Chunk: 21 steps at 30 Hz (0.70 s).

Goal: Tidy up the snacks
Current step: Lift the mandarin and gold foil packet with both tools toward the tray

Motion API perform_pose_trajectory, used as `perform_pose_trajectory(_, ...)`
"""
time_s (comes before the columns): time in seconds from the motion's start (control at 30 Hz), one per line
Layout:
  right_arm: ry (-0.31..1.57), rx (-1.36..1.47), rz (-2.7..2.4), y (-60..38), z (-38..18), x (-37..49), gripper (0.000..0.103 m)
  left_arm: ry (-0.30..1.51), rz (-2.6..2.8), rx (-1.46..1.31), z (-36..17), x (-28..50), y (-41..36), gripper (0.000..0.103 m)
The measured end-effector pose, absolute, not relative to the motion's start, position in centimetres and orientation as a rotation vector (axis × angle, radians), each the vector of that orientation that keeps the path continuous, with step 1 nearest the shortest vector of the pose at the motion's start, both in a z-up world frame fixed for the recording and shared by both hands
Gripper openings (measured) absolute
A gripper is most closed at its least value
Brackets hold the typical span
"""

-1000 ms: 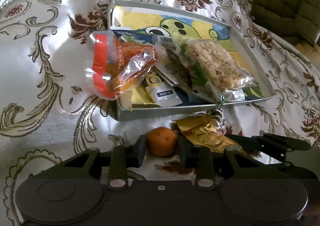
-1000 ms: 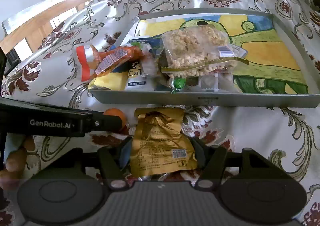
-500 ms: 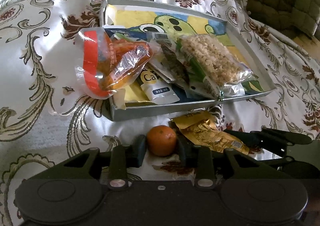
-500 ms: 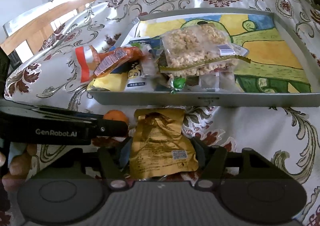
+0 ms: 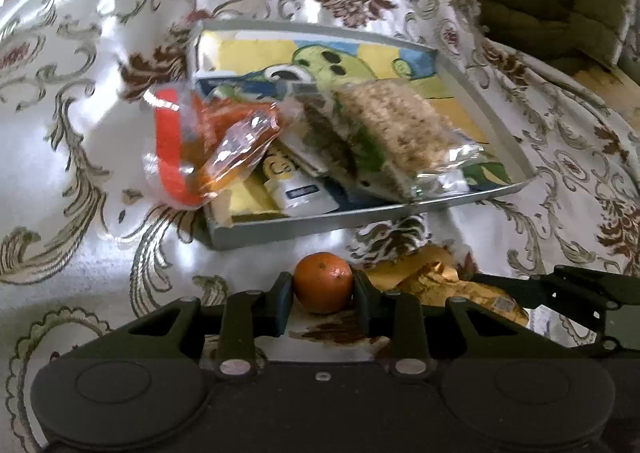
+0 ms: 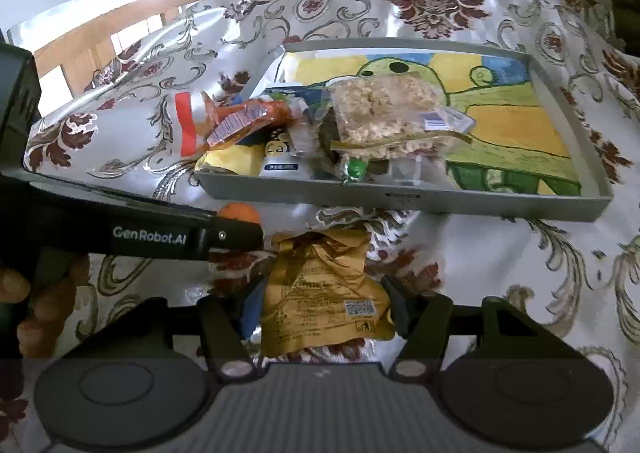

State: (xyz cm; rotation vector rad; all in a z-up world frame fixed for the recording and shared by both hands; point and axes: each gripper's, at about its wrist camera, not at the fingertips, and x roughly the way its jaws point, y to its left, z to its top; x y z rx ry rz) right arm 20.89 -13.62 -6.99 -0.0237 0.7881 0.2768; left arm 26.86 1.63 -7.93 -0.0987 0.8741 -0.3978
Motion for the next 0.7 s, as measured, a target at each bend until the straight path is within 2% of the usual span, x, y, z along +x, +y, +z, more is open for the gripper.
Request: perform_pose_trajectory(0.7,0.684,-0.002,0.243,-14.9,-4.5,19.3,0.066,0.718,-0.425,-0.066,-5.1,25.6,0.8,0.034)
